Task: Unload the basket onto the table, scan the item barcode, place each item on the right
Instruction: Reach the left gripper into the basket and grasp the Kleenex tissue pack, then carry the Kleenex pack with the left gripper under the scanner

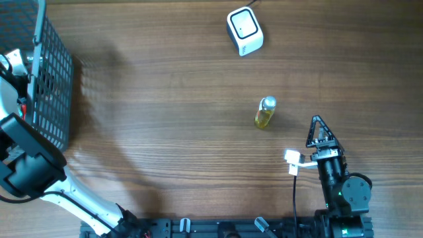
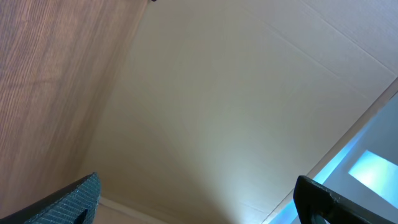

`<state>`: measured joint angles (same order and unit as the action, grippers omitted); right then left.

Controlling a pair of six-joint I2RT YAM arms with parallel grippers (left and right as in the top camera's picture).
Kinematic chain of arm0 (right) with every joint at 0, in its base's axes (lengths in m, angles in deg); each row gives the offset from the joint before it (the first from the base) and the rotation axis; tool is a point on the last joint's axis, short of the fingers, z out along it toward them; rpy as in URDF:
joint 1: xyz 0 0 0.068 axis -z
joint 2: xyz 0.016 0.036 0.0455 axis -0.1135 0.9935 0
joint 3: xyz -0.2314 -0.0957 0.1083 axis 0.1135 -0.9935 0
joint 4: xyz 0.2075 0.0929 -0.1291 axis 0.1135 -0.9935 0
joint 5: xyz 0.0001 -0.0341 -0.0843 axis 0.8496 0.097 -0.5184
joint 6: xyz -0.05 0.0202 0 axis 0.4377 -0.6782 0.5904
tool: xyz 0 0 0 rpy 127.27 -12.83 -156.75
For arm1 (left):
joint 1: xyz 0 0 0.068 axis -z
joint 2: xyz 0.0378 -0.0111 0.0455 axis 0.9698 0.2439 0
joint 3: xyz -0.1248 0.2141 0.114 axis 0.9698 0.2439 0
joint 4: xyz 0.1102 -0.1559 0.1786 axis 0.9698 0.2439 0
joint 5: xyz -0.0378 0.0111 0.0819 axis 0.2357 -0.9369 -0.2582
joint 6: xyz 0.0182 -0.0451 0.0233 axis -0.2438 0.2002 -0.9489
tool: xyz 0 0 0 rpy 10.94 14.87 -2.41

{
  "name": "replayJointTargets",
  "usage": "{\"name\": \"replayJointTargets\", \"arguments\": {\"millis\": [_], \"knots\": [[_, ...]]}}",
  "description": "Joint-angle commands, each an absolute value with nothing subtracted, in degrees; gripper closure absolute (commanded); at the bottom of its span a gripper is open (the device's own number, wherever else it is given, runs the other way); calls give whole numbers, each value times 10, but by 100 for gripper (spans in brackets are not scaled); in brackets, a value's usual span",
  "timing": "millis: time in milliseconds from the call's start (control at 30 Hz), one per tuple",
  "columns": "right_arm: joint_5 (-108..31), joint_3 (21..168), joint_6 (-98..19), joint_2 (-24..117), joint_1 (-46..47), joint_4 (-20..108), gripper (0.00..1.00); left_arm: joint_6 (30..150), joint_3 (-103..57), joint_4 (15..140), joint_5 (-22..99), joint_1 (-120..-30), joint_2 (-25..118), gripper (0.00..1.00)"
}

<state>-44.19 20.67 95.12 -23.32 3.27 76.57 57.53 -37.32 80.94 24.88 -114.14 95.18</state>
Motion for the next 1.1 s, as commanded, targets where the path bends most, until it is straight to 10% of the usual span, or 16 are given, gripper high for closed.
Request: {"name": "replayJointTargets", "arguments": {"millis": [0,700,1067], "knots": [[-435,206,975,-233,31,767,0,574,-376,806,256,-1140,931,42],[-434,206,975,-232,31,767,0,715,-376,796,260,-1126,576,43],[-434,206,975,-232,31,767,1,784,-376,932,221,-918,456,44]]}}
